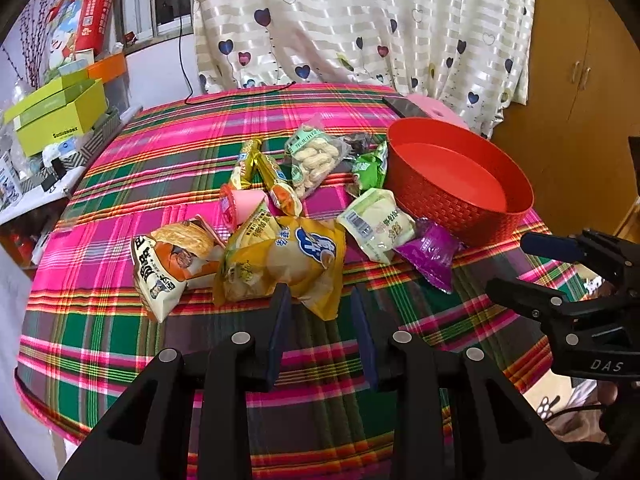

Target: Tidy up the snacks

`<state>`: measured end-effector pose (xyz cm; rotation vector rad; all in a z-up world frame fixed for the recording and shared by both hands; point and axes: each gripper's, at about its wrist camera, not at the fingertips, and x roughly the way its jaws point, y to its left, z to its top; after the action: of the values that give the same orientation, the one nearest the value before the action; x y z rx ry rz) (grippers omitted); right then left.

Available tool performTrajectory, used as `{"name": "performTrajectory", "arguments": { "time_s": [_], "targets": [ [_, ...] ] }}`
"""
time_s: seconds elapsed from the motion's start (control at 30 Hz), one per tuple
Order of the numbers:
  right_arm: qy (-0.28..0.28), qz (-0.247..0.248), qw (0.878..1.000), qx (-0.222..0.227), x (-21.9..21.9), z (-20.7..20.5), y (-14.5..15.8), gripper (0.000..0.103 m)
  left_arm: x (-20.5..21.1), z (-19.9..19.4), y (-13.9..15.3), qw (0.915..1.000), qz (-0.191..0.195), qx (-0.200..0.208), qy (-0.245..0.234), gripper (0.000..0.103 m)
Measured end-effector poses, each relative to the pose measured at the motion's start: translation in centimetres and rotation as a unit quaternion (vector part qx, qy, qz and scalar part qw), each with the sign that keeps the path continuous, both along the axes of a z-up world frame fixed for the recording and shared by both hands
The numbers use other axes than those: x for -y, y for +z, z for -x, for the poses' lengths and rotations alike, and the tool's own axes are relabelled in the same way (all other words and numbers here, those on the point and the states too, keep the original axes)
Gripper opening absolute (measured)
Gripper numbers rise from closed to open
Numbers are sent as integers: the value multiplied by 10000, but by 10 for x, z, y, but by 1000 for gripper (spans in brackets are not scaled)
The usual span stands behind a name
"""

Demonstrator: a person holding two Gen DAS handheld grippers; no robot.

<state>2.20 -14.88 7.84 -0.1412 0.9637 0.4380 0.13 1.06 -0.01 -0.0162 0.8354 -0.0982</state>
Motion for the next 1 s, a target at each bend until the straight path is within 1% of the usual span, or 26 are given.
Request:
{"name": "performTrajectory", "arguments": {
  "time_s": [0.23, 0.4, 0.57, 1.0],
  "targets": [
    [-30, -14, 10000, 32, 3, -1, 1, 70, -5, -3, -2, 9999, 43, -86, 99, 32],
    [-34, -18, 10000, 48, 4, -2, 3, 70, -7, -3, -3, 9999, 67, -60, 94, 32],
    [-30, -3, 9999, 103, 4, -3, 6, 70, -10, -3, -2, 9998, 201, -94, 11, 32],
    [-8, 5, 9998, 190, 3, -1, 8, 70, -9, -1, 1, 9998, 212, -42, 0, 32]
  ]
}}
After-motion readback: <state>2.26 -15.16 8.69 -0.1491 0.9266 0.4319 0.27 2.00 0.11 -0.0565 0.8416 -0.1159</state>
